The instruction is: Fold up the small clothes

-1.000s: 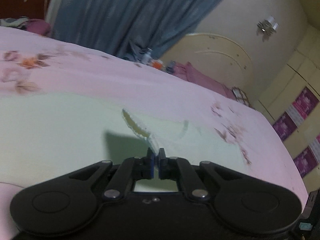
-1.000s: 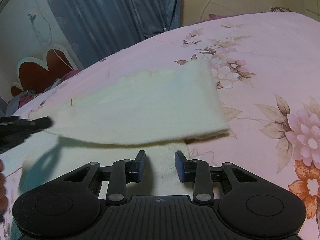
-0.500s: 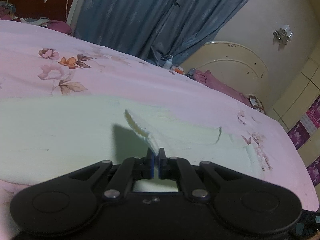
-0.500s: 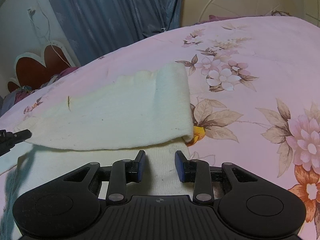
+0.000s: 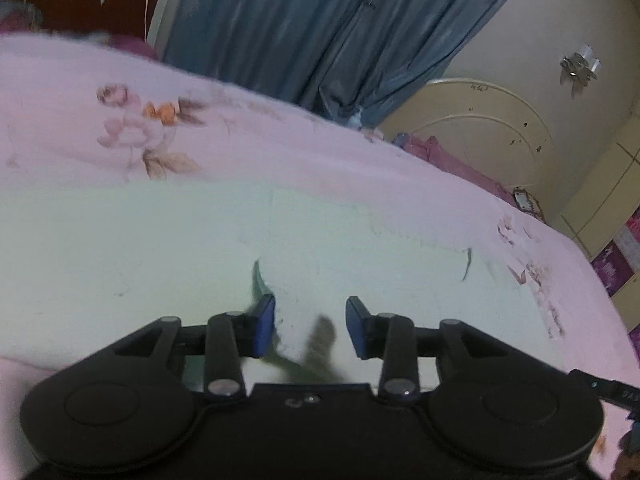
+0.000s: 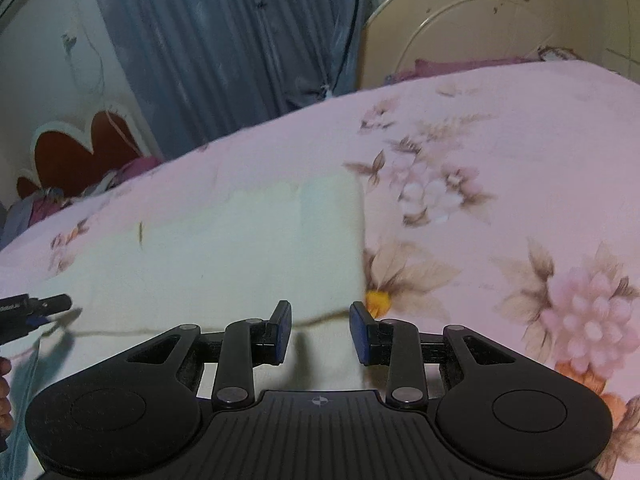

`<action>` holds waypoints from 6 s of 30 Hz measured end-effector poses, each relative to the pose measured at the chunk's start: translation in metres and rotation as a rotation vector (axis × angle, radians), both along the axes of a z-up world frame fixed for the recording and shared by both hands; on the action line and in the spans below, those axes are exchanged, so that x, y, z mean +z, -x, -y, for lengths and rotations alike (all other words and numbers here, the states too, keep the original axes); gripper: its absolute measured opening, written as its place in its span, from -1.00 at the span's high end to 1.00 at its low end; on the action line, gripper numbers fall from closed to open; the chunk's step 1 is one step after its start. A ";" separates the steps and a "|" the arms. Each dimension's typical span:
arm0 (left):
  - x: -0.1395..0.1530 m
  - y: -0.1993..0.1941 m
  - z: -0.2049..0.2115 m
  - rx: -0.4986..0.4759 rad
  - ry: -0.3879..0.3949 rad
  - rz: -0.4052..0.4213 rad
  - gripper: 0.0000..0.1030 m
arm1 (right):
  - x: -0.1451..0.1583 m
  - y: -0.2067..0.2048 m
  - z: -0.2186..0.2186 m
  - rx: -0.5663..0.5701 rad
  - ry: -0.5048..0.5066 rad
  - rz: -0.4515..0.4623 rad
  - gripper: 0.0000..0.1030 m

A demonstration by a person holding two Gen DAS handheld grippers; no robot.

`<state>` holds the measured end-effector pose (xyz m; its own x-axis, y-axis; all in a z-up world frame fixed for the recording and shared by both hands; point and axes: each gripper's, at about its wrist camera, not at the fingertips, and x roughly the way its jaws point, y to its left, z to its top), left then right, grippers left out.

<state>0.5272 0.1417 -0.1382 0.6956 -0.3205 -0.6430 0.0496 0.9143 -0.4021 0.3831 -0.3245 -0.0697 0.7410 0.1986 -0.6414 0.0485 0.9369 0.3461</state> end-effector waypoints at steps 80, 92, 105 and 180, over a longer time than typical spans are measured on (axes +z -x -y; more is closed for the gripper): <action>-0.006 0.156 -0.239 0.695 0.061 0.023 -0.08 | 0.002 -0.015 -0.088 0.101 0.106 0.009 -0.10; -0.024 0.158 -0.287 0.860 0.240 0.136 0.46 | 0.003 -0.042 -0.122 0.121 0.078 -0.002 -0.10; 0.035 0.080 -0.151 0.398 0.105 0.230 0.95 | 0.002 -0.042 -0.104 0.070 0.044 -0.007 -0.10; -0.010 0.055 -0.012 -0.021 -0.273 -0.001 0.70 | 0.007 -0.041 -0.021 0.053 0.002 -0.005 0.91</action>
